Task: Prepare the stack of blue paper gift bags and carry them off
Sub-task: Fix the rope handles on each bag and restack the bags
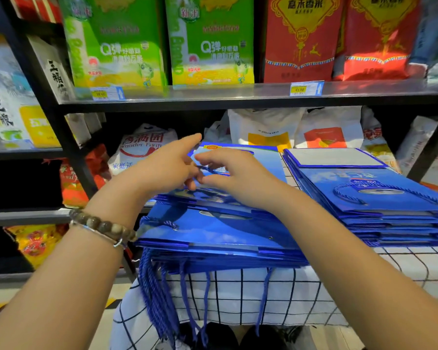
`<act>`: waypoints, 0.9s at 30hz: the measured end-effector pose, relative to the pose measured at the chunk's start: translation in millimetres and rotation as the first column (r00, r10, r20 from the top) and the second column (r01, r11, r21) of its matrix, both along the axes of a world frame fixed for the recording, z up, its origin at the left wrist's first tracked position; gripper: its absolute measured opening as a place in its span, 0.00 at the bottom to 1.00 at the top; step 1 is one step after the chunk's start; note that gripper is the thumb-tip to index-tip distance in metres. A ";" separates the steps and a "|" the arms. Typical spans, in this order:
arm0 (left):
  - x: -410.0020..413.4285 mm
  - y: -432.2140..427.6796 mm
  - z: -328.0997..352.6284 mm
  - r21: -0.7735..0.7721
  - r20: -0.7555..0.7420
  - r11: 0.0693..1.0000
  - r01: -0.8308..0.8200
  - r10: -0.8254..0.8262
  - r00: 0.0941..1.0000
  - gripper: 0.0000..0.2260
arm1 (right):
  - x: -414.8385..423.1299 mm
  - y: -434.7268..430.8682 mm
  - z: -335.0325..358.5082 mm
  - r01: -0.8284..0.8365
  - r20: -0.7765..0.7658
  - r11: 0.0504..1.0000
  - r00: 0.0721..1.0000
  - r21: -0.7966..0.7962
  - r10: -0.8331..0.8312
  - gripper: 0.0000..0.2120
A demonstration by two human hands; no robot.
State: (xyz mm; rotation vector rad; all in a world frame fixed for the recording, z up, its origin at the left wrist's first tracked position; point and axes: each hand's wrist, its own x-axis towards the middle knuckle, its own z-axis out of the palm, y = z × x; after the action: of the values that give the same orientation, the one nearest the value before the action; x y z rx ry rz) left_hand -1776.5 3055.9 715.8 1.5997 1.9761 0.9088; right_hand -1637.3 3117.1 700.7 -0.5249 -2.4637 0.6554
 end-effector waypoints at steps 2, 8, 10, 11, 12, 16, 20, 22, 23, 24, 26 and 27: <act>-1.9 -4.0 -0.4 0.000 0.137 0.999 0.044 -0.044 0.990 0.34 | -12.3 -0.3 -0.7 -0.007 0.014 1.000 1.000 0.010 0.007 0.14; -6.0 -7.1 -3.3 0.032 0.381 0.999 0.004 -0.016 0.925 0.33 | -21.6 8.0 -0.4 0.103 0.018 0.992 0.994 0.075 -0.104 0.07; -8.7 -7.0 -4.7 0.060 0.354 0.997 -0.045 0.021 0.935 0.29 | -18.8 8.8 -0.6 0.122 -0.001 0.992 0.993 0.017 -0.122 0.06; -12.0 -6.5 -5.2 0.068 0.248 0.997 -0.043 0.024 0.968 0.26 | -17.6 8.9 -1.5 0.126 0.009 0.992 0.992 0.008 -0.126 0.06; -16.8 -6.3 -5.6 0.054 0.079 0.998 -0.023 0.018 0.997 0.22 | -16.2 8.9 -2.1 0.126 0.031 0.992 0.992 0.012 -0.126 0.06; -27.7 -12.7 -9.8 -0.224 -0.401 0.974 -0.009 -0.084 0.912 0.12 | -11.6 12.8 -3.9 0.133 0.153 0.990 0.979 0.036 -0.137 0.08; -18.0 -20.1 -11.0 -0.309 -0.274 0.949 0.069 -0.159 0.948 0.13 | -7.9 13.7 -4.3 0.100 0.226 0.995 0.969 0.006 -0.099 0.08; -10.4 -21.5 -9.8 -0.267 -0.206 0.959 0.097 -0.155 0.966 0.09 | -4.6 12.6 -4.2 0.056 0.250 0.998 0.967 -0.002 -0.054 0.07; -6.3 -22.1 -9.4 -0.245 -0.198 0.964 0.105 -0.156 0.968 0.08 | -2.4 11.8 -3.9 0.032 0.263 0.999 0.964 -0.007 -0.029 0.07; -3.2 -22.4 -10.0 -0.230 -0.213 0.967 0.110 -0.160 0.964 0.08 | 0.5 11.0 -3.5 0.012 0.278 1.000 0.960 -0.009 -0.009 0.07; 3.5 -24.9 -12.0 -0.215 -0.280 0.971 0.106 -0.165 0.946 0.10 | 7.7 10.3 -3.0 -0.014 0.308 1.000 0.951 0.006 0.011 0.08; 6.9 -27.6 -12.9 -0.207 -0.313 0.974 0.096 -0.159 0.936 0.12 | 11.7 9.8 -2.6 -0.021 0.316 1.000 0.949 0.020 0.014 0.09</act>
State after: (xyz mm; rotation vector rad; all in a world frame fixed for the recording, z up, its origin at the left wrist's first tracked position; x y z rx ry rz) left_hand -1769.5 3028.4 702.9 1.8351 2.0692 0.4083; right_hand -1625.7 3126.9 698.2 -0.6424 -2.7742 0.5861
